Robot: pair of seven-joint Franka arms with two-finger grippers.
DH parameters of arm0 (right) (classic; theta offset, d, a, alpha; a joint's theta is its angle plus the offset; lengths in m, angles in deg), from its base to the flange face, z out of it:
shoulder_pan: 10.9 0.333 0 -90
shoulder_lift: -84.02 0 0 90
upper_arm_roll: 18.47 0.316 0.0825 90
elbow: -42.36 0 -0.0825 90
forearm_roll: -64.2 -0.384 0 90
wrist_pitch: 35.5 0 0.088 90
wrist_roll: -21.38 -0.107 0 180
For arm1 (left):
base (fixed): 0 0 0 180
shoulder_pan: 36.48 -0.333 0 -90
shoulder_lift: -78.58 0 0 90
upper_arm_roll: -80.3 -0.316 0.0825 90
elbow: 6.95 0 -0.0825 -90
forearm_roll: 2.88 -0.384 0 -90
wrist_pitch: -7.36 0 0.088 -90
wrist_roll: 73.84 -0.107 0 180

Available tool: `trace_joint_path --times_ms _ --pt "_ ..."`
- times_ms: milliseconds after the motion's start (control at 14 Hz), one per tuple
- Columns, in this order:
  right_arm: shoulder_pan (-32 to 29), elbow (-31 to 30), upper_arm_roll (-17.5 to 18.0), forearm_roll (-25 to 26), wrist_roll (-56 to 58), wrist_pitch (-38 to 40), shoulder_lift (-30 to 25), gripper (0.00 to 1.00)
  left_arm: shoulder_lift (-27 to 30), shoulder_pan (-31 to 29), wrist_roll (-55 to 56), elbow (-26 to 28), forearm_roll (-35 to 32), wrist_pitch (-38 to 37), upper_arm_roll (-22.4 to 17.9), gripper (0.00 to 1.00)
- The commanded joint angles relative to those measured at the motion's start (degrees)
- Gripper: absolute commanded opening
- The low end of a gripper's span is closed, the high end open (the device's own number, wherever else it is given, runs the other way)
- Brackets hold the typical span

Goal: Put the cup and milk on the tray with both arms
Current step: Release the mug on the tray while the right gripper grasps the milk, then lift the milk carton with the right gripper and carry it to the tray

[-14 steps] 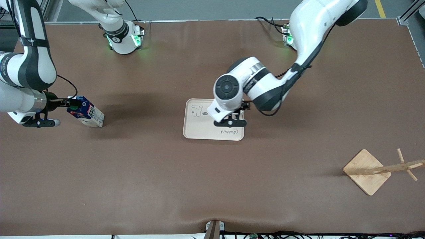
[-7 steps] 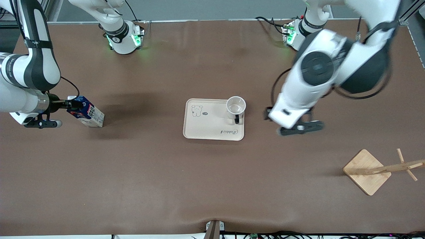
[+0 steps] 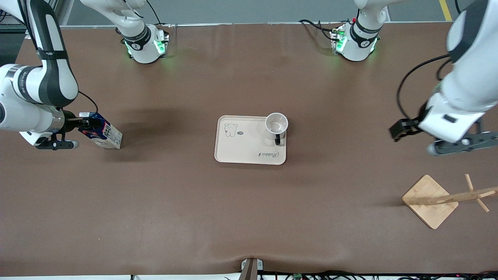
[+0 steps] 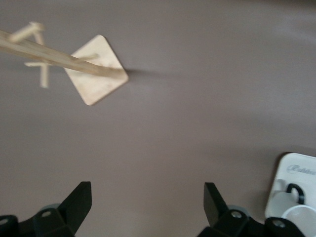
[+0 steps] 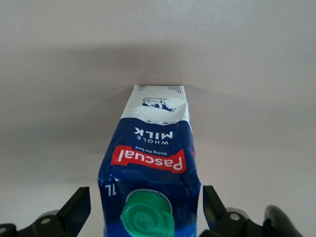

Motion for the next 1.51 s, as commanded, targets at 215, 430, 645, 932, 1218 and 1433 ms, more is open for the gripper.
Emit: trace_joint_path --times_ms 215,430,645,932,1218,1433 --pt "-0.3 -1.0 0.3 1.0 0.3 0.6 -1.6 0.0 7.2 -5.8 -9.1 1.9 1.2 -3.4 0.3 1.0" --pt "0.1 7.0 0.4 0.7 0.1 8.3 -0.9 0.0 9.5 -4.7 -12.0 2.9 3.9 -4.3 -1.9 1.0" --pt "4.6 15.4 0.5 0.1 -0.5 17.2 -0.1 0.0 13.1 5.1 -12.5 5.5 8.2 -4.2 -13.5 1.0" --pt "11.0 19.9 0.5 -3.4 -4.0 21.1 0.3 0.0 15.2 12.1 -12.8 8.9 9.2 -4.0 -20.3 1.0" --pt "15.8 25.3 0.5 -11.0 -6.3 21.8 4.1 0.0 17.9 14.5 -12.9 12.0 13.3 -3.7 -24.4 1.0" --pt "22.3 29.8 0.6 -13.6 -17.6 22.1 7.1 0.0 19.6 14.0 -12.9 14.5 15.7 -2.1 -24.5 1.0"
